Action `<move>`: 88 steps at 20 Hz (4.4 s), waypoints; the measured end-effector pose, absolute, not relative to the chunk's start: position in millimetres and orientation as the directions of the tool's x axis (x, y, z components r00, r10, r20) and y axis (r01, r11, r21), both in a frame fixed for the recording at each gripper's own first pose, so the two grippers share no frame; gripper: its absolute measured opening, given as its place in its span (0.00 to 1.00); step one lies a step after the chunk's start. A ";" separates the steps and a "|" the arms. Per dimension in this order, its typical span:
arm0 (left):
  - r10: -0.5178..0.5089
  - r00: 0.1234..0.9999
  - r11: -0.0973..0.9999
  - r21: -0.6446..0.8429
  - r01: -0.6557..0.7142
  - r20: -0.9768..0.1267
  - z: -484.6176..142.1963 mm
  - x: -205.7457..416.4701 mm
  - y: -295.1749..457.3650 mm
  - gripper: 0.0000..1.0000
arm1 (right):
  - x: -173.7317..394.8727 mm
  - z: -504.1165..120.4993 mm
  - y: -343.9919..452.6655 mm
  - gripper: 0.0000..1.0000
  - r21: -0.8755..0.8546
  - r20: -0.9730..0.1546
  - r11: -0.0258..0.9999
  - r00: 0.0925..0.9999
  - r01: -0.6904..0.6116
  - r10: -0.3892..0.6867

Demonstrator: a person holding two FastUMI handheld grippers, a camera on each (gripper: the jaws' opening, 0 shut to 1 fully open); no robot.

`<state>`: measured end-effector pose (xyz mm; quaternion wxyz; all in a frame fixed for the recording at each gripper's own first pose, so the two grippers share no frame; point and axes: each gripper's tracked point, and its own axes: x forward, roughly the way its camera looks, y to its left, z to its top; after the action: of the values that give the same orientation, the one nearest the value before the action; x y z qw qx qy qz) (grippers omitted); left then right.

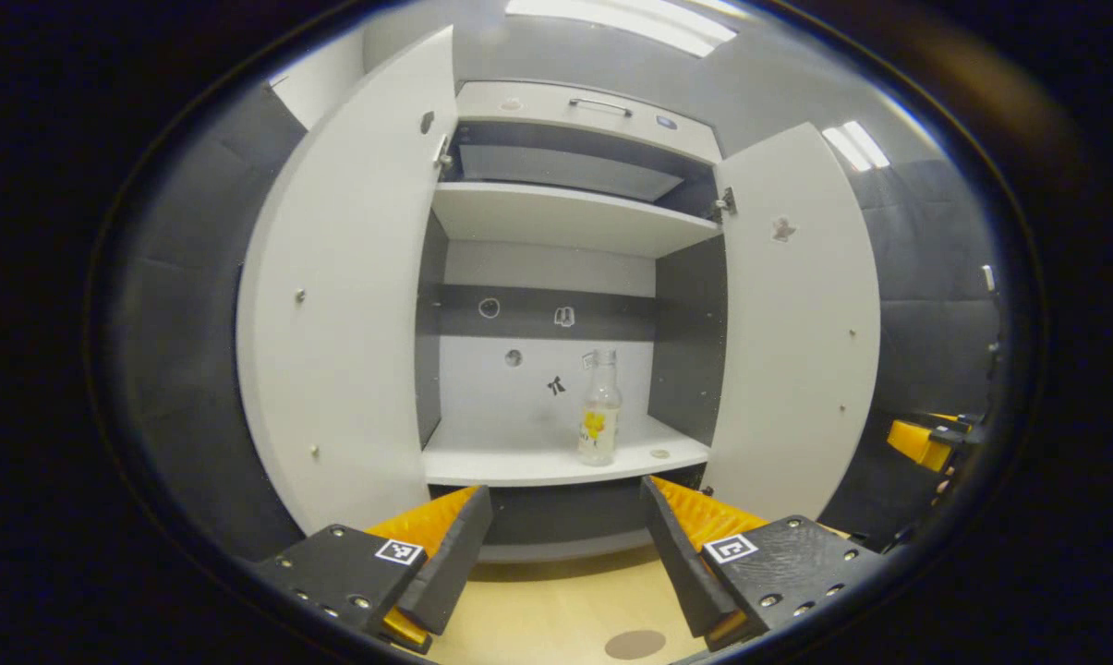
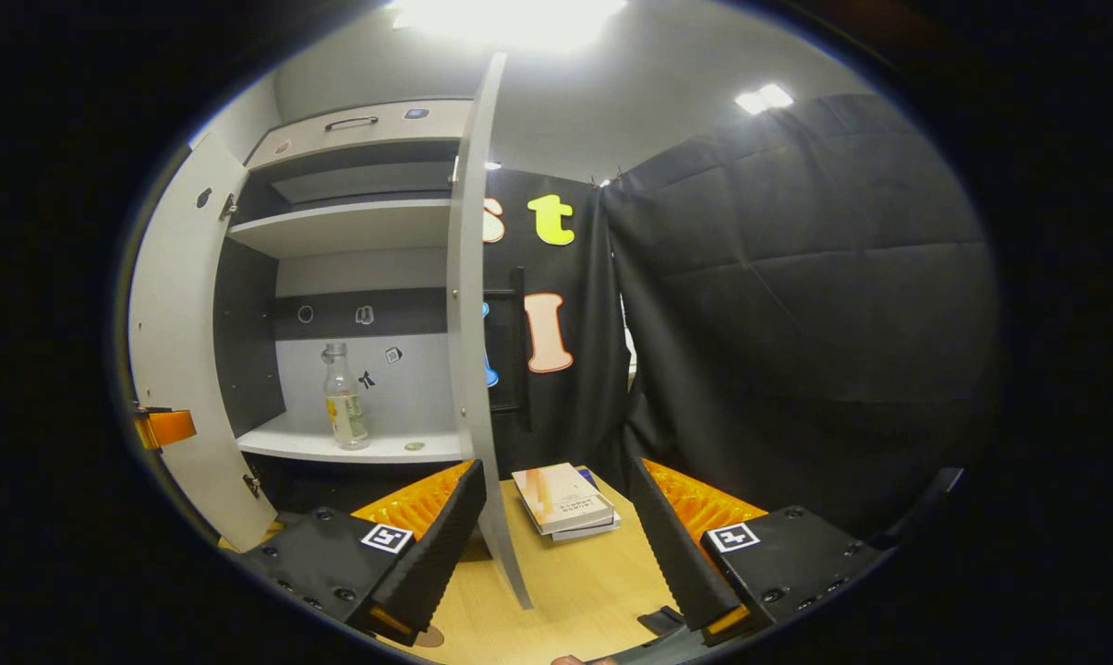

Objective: Grasp the bottle in the cabinet with the left hand and place it on the coaster, then close the right door with the right hand and the left door with the left hand.

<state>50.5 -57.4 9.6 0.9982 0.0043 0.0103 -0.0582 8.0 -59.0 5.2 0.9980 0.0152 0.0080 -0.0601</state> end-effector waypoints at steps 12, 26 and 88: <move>-0.180 0.983 0.983 -0.019 0.181 0.033 56.2 202.5 -96.7 0.94 | 68.2 7.4 -136.2 0.96 0.043 -0.005 0.966 0.967 0.254 -0.254; -0.217 0.976 0.976 0.017 0.217 -0.003 42.0 335.4 -129.2 0.94 | 96.4 -8.1 -199.2 0.96 0.033 0.000 0.911 0.911 0.411 -0.411; -0.497 0.855 0.867 -0.053 0.495 -0.147 -249.0 99.5 -167.0 0.37 | 21.6 -32.4 -136.9 0.97 0.020 -0.112 0.945 0.940 0.325 -0.321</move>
<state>99.5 -167.0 -249.0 0.9630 -0.0068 0.0782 -0.2577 21.6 -136.9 -32.4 0.9848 0.0190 0.0539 -0.1641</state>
